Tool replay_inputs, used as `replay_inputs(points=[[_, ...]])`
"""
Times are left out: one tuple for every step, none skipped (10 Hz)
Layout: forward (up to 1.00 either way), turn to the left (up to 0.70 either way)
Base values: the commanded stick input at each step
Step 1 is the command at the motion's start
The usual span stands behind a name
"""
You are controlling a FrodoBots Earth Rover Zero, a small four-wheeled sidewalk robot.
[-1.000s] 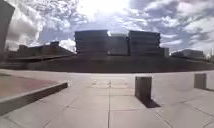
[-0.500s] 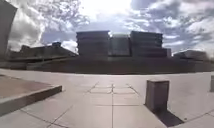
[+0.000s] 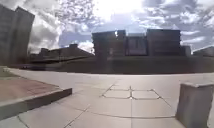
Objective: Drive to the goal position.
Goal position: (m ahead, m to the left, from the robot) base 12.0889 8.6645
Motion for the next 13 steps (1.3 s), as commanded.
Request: replay_inputs(points=[[0.98, 0.01], [0.98, 0.01], [0.98, 0.01], [0.98, 0.01], [0.98, 0.01], [0.98, 0.01], [0.98, 0.01], [0.98, 0.01], [0.98, 0.01], [0.98, 0.25], [0.98, 0.39], [0.98, 0.39], [0.98, 0.39]])
